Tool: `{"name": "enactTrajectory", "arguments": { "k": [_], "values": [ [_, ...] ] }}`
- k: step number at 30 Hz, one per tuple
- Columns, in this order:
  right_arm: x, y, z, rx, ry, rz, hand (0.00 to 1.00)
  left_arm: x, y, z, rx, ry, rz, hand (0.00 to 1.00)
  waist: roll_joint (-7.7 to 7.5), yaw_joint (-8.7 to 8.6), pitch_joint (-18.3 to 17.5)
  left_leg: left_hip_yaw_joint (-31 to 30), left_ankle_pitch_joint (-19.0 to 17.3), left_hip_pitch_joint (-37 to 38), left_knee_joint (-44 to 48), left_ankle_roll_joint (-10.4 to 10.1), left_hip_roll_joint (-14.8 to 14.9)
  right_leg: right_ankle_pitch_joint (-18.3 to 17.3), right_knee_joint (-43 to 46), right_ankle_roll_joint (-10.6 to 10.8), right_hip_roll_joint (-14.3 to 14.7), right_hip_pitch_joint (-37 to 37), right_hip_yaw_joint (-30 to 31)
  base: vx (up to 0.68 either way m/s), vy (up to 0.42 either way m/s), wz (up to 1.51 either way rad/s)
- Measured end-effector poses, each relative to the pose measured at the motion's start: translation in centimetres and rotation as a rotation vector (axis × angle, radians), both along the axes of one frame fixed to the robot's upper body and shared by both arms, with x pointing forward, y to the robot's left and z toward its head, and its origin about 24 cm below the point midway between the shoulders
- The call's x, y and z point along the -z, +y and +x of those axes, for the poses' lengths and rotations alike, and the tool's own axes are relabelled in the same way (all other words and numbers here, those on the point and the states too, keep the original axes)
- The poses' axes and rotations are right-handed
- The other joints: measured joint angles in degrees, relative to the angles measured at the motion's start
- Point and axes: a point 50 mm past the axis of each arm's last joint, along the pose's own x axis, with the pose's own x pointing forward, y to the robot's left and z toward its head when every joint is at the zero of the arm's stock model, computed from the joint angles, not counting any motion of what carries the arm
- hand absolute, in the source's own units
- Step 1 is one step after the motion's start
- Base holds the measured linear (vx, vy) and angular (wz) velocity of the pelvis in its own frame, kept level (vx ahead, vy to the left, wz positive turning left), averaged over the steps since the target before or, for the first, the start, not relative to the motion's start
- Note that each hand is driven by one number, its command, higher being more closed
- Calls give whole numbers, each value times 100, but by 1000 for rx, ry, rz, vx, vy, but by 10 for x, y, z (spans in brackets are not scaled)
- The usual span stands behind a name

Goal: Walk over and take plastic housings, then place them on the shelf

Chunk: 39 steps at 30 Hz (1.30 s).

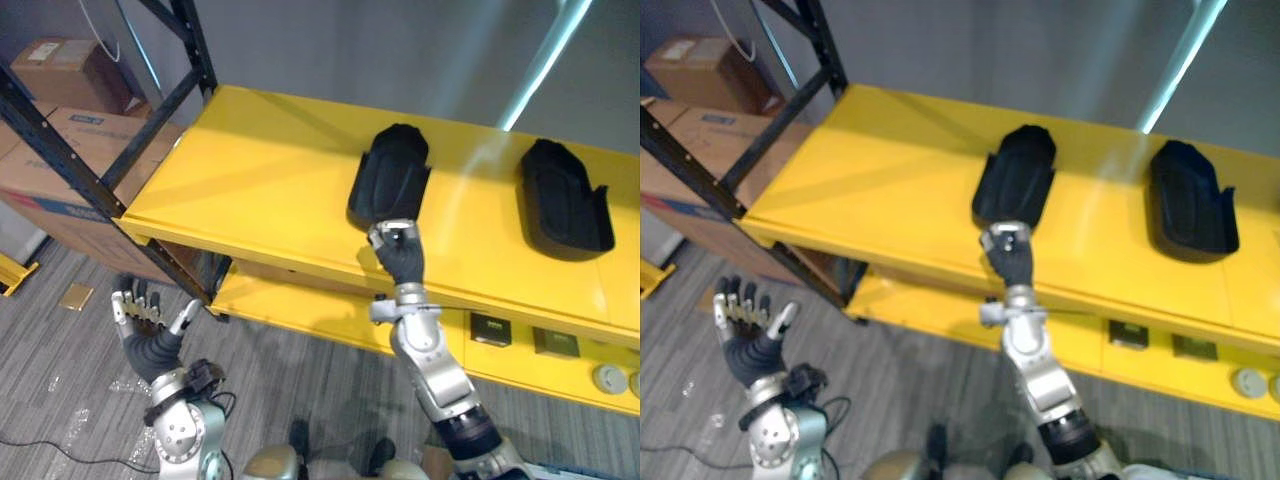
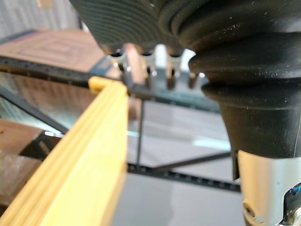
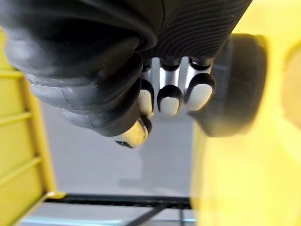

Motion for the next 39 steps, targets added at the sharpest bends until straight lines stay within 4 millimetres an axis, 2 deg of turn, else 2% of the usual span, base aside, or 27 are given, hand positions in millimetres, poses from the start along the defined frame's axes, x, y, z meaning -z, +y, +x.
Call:
{"name": "enactTrajectory", "arguments": {
  "k": [3,7,10,14,28,34,37,39],
  "values": [
    [20,0,4,32,85,-13,100,0,0,0,-4,1,-1,0,12,12,-20,-1,-2,1,3,-2,2,1,-2,1,3,0,12,0,0,0],
    [26,2,14,71,119,-24,100,0,0,0,-3,1,-1,0,23,15,-27,-3,-6,3,13,-6,7,5,2,5,4,2,23,-3,1,-1],
    [22,0,25,108,119,-18,100,0,0,0,-2,0,-1,0,61,65,-49,-7,-6,-2,19,-7,8,7,11,6,3,0,21,0,0,0],
    [19,-5,43,163,135,-31,100,-1,0,1,-1,-7,-1,0,193,122,-126,-48,-4,-59,46,-3,-2,7,12,6,-3,-9,-14,0,0,5],
    [15,-27,70,258,190,-56,100,-5,-2,6,8,-31,-2,0,315,150,-113,-142,-7,-123,199,1,-6,1,48,-2,-16,15,-88,-10,8,3],
    [8,-44,80,301,192,-96,100,-5,-2,7,13,-31,-2,0,453,169,-72,-160,10,-179,229,2,-8,2,43,-2,-17,6,-155,-7,8,4],
    [5,-58,86,341,199,-105,100,0,-9,15,50,-14,-4,0,479,272,-76,-161,9,-199,280,1,14,-3,33,-9,7,11,-154,0,0,0],
    [2,-64,89,355,203,-113,100,2,-12,17,74,-7,1,0,485,282,-72,-162,9,-219,304,0,19,-3,33,-10,11,8,-155,0,0,0]
  ]
}}
